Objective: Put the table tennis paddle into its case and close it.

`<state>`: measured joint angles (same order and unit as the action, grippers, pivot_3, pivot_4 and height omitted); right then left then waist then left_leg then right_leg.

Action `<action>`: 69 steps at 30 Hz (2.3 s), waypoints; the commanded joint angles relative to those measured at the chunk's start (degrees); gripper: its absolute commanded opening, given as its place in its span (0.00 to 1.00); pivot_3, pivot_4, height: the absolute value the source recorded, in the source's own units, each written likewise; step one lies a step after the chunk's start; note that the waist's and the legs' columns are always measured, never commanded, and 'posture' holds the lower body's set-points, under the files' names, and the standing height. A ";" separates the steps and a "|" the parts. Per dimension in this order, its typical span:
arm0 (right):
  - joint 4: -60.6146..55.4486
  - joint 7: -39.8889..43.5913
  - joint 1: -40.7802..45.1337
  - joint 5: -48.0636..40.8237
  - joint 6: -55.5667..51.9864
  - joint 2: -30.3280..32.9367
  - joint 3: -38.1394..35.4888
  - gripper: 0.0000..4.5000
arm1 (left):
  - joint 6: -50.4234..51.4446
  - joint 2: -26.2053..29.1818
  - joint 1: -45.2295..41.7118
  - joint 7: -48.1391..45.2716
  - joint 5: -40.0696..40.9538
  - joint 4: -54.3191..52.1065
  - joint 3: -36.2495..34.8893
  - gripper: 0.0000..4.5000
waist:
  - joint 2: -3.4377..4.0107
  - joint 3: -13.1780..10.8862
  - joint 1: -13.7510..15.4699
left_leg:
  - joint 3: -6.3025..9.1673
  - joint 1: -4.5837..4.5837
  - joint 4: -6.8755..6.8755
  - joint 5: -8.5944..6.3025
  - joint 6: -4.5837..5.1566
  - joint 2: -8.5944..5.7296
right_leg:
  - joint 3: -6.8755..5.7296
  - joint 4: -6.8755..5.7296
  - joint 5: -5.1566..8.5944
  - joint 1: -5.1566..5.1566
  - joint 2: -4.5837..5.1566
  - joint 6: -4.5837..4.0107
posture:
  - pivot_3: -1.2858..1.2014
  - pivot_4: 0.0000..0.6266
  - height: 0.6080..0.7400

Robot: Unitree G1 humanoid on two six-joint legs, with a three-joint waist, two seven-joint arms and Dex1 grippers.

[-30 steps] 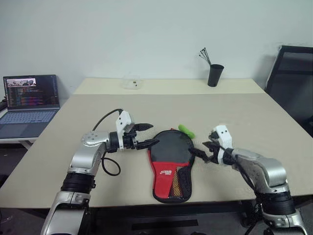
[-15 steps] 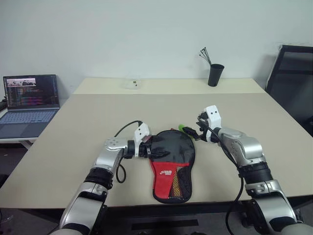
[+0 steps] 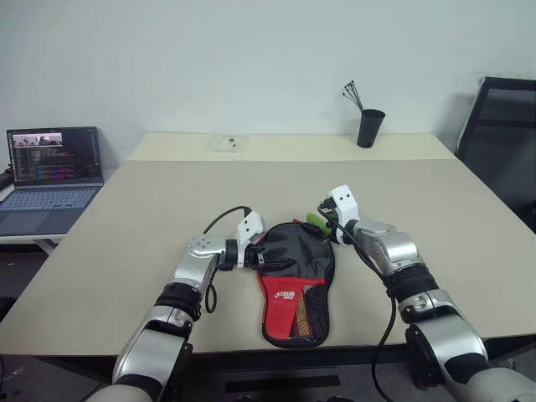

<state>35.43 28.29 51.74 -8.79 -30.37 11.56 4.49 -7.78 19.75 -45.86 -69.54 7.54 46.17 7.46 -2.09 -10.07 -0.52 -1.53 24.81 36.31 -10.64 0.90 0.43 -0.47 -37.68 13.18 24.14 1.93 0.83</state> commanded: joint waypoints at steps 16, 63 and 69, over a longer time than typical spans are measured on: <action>4.96 -2.96 3.27 2.13 4.21 -1.87 -2.10 0.00 | -8.67 -6.70 -7.33 2.76 -5.07 14.26 0.17 0.86 | 0.01 0.00 -0.03 | 0.00 0.00 0.00 0.00 0.00 0.00 | 0.00 -0.02 0.02 0.00 -0.17 0.03 | 0.52 0.24 1.00; -86.17 -3.62 -47.68 -19.16 -52.73 12.73 -15.58 0.00 | -8.83 -12.84 -9.09 6.10 -13.63 26.51 1.54 0.86 | 0.65 0.56 1.87 | 0.73 -0.09 0.04 -0.03 -0.02 -0.10 | -0.37 0.73 0.27 -0.74 0.03 0.12 | 0.52 0.24 1.00; -93.39 1.95 -54.13 -26.81 -58.13 14.99 -18.07 0.00 | -8.96 -12.97 -9.10 6.12 -14.00 26.74 1.72 0.86 | 0.65 0.59 1.86 | 0.94 -0.09 0.03 -0.04 -0.03 -0.13 | -0.53 0.77 0.33 -0.85 0.05 0.05 | 0.52 0.24 1.00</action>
<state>-55.14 28.38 -1.46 -32.91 -87.03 25.76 -12.45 -17.63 7.48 -56.58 -63.14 -4.10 70.51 7.33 -1.44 -9.49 1.34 -0.58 24.71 36.34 -10.68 0.87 0.30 -1.02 -36.89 13.51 23.26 1.99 0.87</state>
